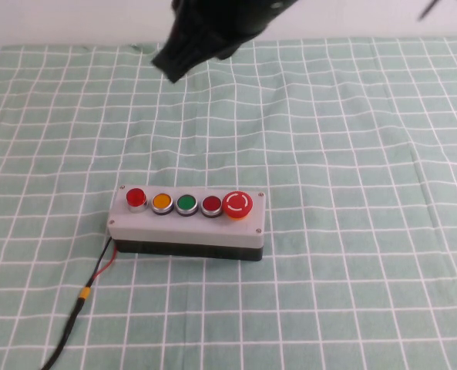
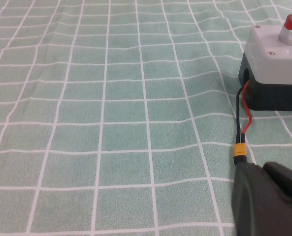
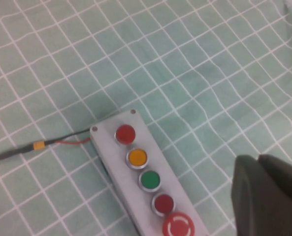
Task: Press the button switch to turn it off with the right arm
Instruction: 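Press the lit red button on the button box to turn it off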
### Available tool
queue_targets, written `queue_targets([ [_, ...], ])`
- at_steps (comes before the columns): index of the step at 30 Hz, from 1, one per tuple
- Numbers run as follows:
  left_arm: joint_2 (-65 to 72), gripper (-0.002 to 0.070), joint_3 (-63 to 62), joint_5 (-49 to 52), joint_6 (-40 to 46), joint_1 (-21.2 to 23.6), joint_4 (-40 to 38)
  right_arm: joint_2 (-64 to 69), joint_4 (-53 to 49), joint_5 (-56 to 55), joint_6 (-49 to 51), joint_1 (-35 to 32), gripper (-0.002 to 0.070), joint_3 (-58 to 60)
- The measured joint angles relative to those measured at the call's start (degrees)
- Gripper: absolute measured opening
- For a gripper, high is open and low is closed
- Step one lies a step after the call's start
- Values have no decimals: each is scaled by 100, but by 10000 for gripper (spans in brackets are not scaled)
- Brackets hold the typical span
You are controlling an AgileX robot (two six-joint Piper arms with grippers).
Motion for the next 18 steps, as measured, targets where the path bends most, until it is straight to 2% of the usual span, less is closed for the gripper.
queue_targets([
  [5, 0, -3, 0, 0, 0, 0, 0, -772, -69, 3, 137, 0, -15, 929],
  [9, 0, -3, 0, 0, 0, 0, 0, -1561, -130, -47, 394, 0, -16, 2134],
  [18, 0, -3, 0, 0, 0, 0, 0, -4045, -143, -1855, 1452, 0, -16, 5903],
])
